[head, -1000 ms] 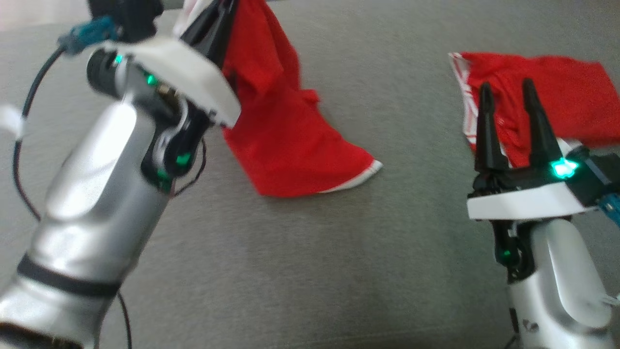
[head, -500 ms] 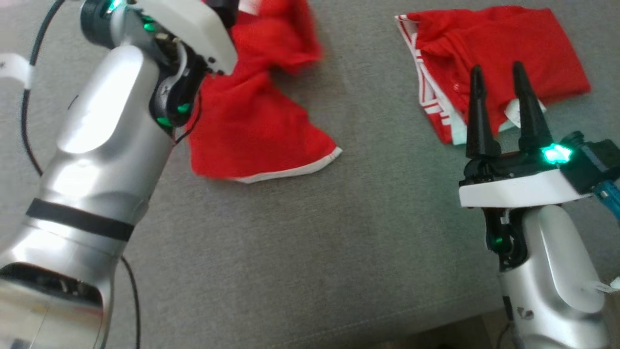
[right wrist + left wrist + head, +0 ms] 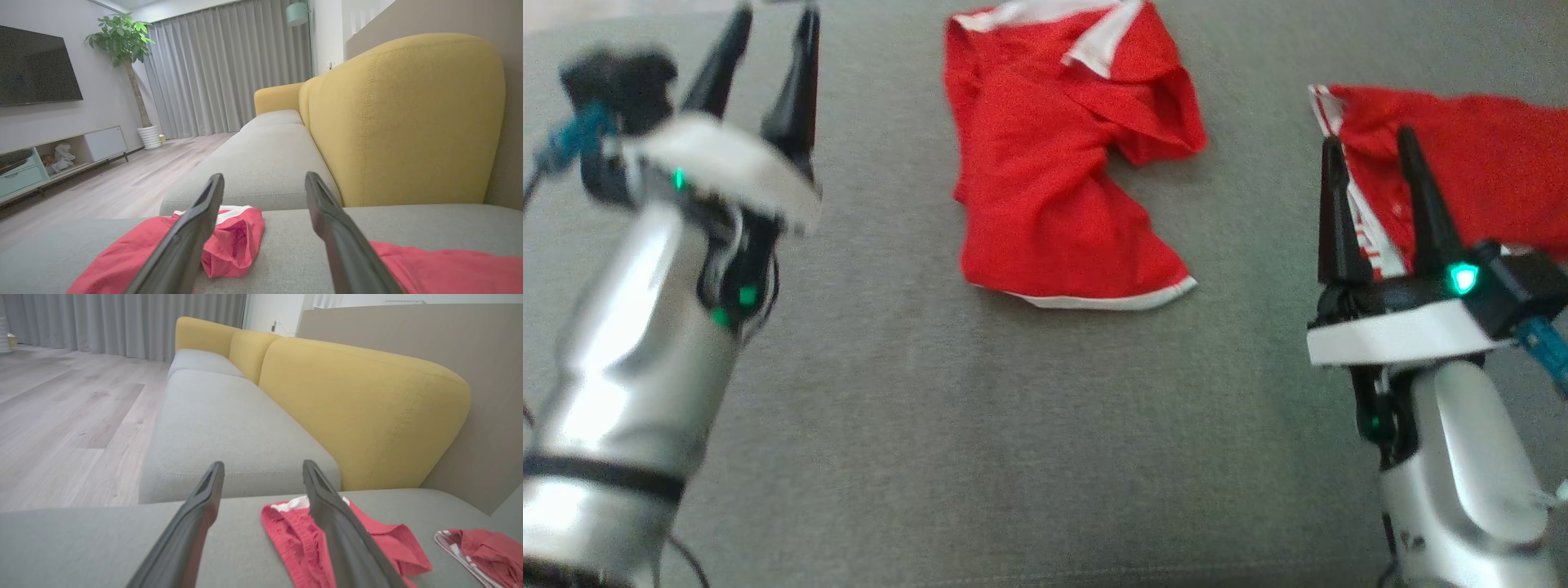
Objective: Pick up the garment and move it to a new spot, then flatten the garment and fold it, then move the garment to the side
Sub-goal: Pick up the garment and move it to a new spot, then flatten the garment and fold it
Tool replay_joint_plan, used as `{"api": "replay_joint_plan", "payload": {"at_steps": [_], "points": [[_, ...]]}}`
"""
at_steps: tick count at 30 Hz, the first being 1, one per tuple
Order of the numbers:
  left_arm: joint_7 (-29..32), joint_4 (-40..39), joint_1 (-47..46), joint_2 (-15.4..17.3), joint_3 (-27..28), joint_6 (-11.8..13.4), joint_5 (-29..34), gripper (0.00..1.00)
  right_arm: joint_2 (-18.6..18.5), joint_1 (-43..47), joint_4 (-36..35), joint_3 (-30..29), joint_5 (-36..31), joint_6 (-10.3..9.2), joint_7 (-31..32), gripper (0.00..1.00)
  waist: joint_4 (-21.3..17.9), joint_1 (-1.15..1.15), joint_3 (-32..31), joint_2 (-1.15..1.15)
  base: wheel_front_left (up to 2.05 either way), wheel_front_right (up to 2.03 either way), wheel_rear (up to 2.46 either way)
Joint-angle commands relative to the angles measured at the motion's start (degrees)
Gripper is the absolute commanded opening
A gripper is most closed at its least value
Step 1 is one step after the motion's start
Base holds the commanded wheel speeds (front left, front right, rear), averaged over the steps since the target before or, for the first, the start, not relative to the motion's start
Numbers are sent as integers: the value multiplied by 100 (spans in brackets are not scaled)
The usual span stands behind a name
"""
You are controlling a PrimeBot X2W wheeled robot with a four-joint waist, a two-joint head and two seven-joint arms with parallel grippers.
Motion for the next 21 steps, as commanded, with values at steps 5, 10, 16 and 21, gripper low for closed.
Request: {"api": "replay_joint_plan", "payload": {"at_steps": [5,10,16,21], "points": [[-73,-946,1133,313,842,39,-48,100,-6,355,-126,-11,-82,-5,103,100,550,0,-577,0,0,0,0],[-75,-1970,2650,19,1585,117,347,100,-6,654,-105,-69,-91,-5,184,100,714,0,-762,0,0,0,0],[-76,-2567,3522,-466,2227,-65,732,100,-6,769,-147,30,-222,-5,324,100,815,0,-804,0,0,0,0],[-76,-2642,3567,-679,2385,-204,1015,100,-6,673,-228,196,-281,-5,455,100,928,0,-750,0,0,0,0]]}}
